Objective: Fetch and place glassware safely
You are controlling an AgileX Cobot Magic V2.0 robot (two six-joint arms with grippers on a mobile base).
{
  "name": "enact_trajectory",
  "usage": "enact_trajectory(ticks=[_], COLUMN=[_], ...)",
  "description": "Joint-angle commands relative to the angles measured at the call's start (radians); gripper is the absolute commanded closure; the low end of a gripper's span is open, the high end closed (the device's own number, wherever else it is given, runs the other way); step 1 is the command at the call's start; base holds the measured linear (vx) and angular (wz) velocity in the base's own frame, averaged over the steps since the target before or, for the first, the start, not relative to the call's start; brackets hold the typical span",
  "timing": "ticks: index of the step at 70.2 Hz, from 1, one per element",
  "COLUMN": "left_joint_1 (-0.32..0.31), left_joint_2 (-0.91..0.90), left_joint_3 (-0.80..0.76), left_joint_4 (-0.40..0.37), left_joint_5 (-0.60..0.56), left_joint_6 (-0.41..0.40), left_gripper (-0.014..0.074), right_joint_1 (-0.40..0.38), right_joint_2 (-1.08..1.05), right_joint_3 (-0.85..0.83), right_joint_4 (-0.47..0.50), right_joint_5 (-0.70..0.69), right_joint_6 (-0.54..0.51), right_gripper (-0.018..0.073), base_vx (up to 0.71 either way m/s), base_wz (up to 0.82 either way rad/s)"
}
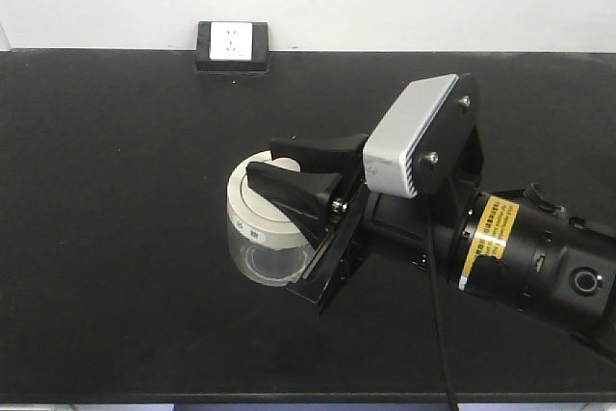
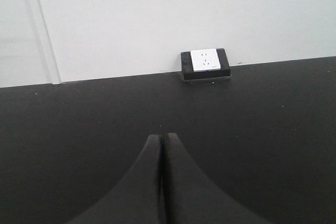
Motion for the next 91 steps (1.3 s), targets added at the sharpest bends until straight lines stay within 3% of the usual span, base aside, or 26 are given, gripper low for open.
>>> enact_trajectory(ticks=[1, 91], left_joint_1=[-0.007, -0.008], left_joint_2=[0.009, 0.009], left_joint_3=[-0.031, -0.031], left_joint_4=[-0.009, -0.009], left_joint_5=[-0.074, -0.074], left_joint_6=[-0.003, -0.003], left_gripper=[0.0603, 0.0603], right_joint_1=[-0.001, -0.001], right_joint_2=[-0.03, -0.026], right_joint_3=[-0.031, -0.031], right_joint_4=[0.024, 0.024], right_joint_5=[-0.085, -0.085], right_joint_6=[-0.003, -0.003], right_gripper=[0.0563, 0.0563], base_vx=[0.09, 0.03], base_wz=[0.04, 0.01])
